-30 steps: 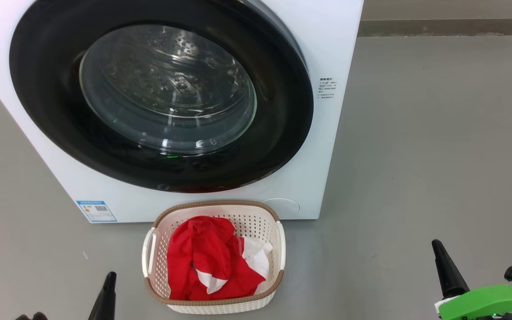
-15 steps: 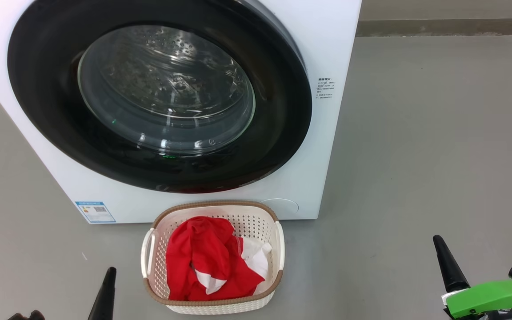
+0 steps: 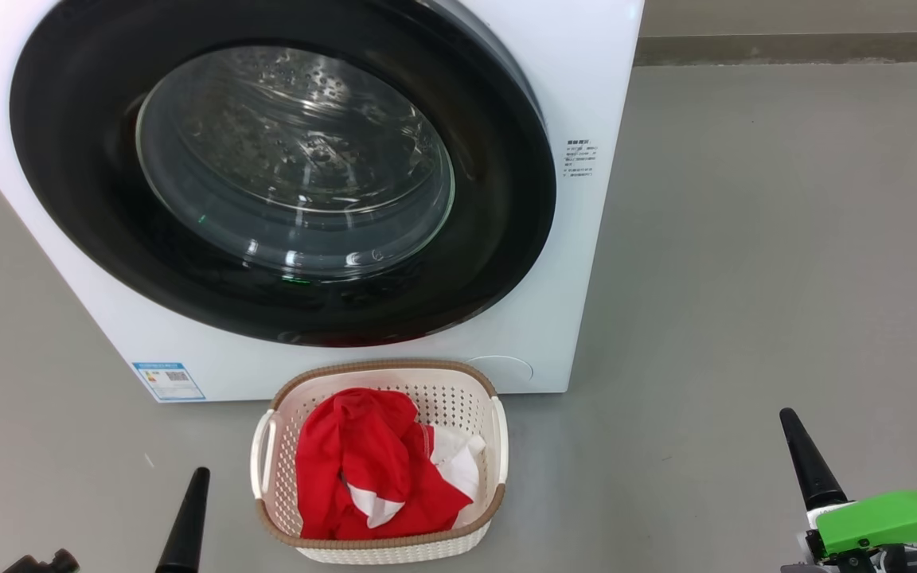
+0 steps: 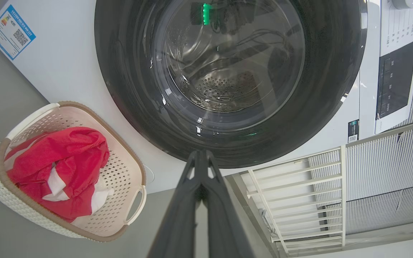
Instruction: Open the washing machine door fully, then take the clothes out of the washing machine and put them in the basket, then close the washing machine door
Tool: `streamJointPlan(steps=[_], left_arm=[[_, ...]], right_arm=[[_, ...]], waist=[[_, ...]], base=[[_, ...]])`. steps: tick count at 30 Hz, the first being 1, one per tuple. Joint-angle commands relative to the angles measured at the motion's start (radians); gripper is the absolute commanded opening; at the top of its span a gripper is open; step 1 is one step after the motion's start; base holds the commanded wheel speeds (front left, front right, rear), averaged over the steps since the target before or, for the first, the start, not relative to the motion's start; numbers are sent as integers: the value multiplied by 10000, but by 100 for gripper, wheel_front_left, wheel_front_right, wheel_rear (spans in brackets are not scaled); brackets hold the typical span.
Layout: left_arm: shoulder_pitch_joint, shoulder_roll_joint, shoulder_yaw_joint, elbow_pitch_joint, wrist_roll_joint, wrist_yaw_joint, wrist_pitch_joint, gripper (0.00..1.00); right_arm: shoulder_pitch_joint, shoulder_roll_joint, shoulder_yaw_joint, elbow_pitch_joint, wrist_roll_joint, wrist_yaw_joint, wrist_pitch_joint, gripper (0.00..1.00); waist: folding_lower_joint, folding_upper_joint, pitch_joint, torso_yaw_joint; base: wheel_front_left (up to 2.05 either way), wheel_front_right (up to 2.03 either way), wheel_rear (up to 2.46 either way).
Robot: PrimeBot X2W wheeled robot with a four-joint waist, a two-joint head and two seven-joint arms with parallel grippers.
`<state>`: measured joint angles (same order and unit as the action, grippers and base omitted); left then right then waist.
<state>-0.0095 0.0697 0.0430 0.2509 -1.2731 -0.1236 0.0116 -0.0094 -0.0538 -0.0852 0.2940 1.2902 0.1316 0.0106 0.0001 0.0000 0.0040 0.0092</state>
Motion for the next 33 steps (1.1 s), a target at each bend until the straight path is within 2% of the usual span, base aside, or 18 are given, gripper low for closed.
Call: streamJointPlan(steps=[1, 33], left_arm=[[-495, 57, 347, -180, -284, -54, 111, 0], [-983, -180, 698, -61, -3362, -71, 1008, 0]], right_arm=[[-557, -73, 72, -313, 303, -7, 100, 0], [-983, 20, -275, -494, 3193, -9, 1017, 0]], waist=[[-1, 0, 0, -4], [-1, 0, -9, -92]], base=[[0, 0, 0], [0, 0, 0]])
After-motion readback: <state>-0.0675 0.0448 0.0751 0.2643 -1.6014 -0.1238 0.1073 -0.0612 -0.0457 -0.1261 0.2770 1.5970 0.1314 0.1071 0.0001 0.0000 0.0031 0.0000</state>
